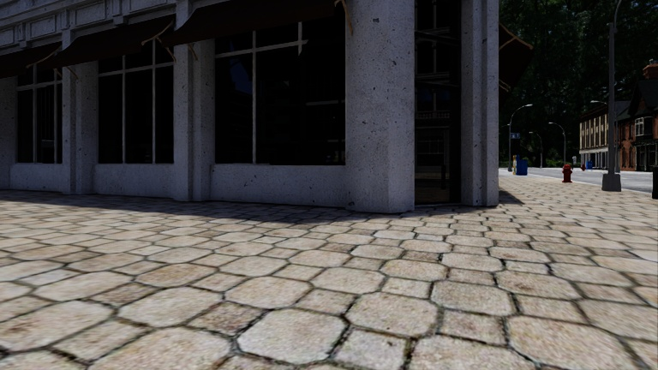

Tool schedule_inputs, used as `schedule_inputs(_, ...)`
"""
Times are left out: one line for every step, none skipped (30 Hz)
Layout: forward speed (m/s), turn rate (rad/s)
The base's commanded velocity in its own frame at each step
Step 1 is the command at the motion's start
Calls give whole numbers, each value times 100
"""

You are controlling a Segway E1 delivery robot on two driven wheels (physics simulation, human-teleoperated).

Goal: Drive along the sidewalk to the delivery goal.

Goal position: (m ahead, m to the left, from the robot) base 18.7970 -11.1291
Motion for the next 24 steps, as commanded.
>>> schedule_inputs(200, -53)
schedule_inputs(200, -61)
schedule_inputs(200, -61)
schedule_inputs(200, -71)
schedule_inputs(200, -79)
schedule_inputs(200, -82)
schedule_inputs(200, -82)
schedule_inputs(200, -83)
schedule_inputs(200, -83)
schedule_inputs(200, -83)
schedule_inputs(200, -83)
schedule_inputs(200, -83)
schedule_inputs(200, -83)
schedule_inputs(200, -83)
schedule_inputs(200, -83)
schedule_inputs(200, -83)
schedule_inputs(200, -84)
schedule_inputs(200, -84)
schedule_inputs(200, -84)
schedule_inputs(200, -84)
schedule_inputs(200, -84)
schedule_inputs(200, -84)
schedule_inputs(200, -84)
schedule_inputs(200, -84)
